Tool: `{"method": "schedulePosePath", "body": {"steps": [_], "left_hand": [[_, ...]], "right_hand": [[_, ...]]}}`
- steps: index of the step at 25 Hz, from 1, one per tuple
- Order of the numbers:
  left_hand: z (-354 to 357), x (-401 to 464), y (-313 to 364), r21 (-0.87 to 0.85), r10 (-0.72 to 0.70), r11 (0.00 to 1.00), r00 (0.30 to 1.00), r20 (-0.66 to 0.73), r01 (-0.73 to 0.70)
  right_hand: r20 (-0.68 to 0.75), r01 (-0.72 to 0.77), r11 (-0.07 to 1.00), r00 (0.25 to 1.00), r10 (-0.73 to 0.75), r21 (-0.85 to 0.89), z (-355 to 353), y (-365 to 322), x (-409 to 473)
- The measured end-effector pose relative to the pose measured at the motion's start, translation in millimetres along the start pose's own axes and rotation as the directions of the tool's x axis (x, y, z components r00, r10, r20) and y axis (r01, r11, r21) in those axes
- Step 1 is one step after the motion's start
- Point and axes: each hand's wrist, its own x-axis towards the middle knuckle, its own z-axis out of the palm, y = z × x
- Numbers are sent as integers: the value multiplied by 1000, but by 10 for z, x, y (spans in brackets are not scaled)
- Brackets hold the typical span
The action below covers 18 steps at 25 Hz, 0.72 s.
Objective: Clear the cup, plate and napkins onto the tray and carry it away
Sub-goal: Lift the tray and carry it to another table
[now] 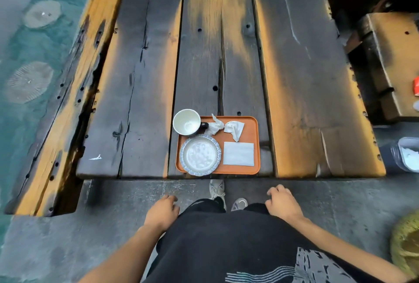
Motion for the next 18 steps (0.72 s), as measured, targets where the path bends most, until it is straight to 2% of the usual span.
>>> {"method": "schedulePosePath", "body": {"steps": [3, 8, 12, 16, 18], "left_hand": [[49, -39, -2, -64, -94, 993, 991, 94, 100], [48, 90, 14, -274, -178, 938, 973, 146, 213], [-69, 307, -10, -470, -233, 838, 961, 150, 277], [-310, 574, -46, -632, -253, 723, 959, 132, 278], [-475, 667, -44, -712, -256, 645, 956, 143, 279]], "right_hand": [[148, -37, 999, 988, 37, -4, 2, 23, -27], [219, -160, 981, 967, 133, 110, 12, 26, 24], [212, -263, 913, 956, 203, 312, -32, -15, 160], [149, -249, 876, 968, 205, 413, -109, -53, 369], [119, -255, 814, 967, 226, 523, -148, -59, 460]]}}
